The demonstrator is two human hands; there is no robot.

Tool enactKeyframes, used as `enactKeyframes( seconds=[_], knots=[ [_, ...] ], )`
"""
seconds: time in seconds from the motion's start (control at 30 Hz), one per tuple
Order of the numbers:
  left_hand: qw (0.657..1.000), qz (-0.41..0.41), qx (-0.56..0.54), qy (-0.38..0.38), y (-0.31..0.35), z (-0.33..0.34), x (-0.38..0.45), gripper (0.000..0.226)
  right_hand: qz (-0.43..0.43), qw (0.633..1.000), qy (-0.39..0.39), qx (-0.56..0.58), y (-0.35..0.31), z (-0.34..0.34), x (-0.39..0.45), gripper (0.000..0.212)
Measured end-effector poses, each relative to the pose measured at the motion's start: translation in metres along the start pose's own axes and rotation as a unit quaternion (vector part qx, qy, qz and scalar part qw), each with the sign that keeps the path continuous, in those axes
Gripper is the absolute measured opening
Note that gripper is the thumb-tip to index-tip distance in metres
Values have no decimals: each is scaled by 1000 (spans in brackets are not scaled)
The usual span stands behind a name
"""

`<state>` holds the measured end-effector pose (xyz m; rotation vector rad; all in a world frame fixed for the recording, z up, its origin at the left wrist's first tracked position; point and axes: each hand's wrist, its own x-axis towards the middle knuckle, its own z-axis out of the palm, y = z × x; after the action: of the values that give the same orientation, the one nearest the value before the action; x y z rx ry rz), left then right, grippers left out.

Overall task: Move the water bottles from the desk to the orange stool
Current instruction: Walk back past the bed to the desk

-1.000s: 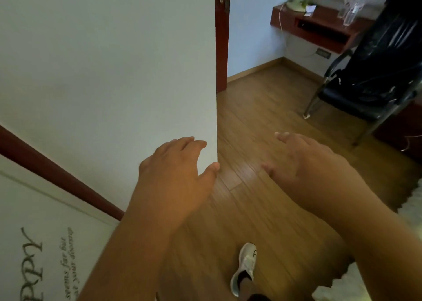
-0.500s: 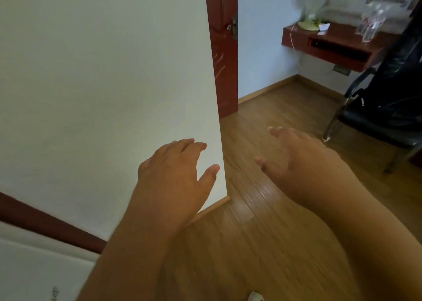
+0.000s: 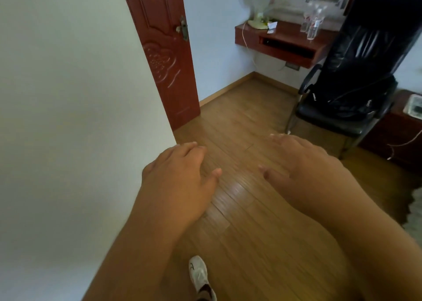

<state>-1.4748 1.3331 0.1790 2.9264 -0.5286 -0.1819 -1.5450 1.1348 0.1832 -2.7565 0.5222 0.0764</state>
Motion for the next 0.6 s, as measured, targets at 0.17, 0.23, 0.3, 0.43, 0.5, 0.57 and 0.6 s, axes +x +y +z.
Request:
enactKeyframes(
  seconds=[0.17, 0.23, 0.3, 0.43, 0.5, 0.57, 0.6],
  knots=[
    [998, 67, -15, -8, 10, 3, 67, 64, 57, 998, 14, -10, 13, -7, 42, 78],
    [995, 96, -22, -10, 11, 0, 98, 63, 81, 996, 22, -10, 13, -12, 62, 78],
    [992, 125, -25, -12, 10, -5, 131, 62, 99, 995, 26, -7, 10, -17, 83, 78],
    [986, 163, -34, -1, 5, -16, 195, 60, 122, 992, 40, -12, -4, -22, 131, 78],
    [983, 179, -35, -4, 0, -20, 224, 59, 132, 990, 48, -12, -14, -23, 157, 78],
    [980, 194, -34, -10, -4, -25, 250, 59, 141, 988, 56, -9, -22, -22, 179, 78],
    [979, 200, -33, -10, -7, -27, 262, 58, 146, 988, 58, -7, -26, -21, 189, 78]
  ],
)
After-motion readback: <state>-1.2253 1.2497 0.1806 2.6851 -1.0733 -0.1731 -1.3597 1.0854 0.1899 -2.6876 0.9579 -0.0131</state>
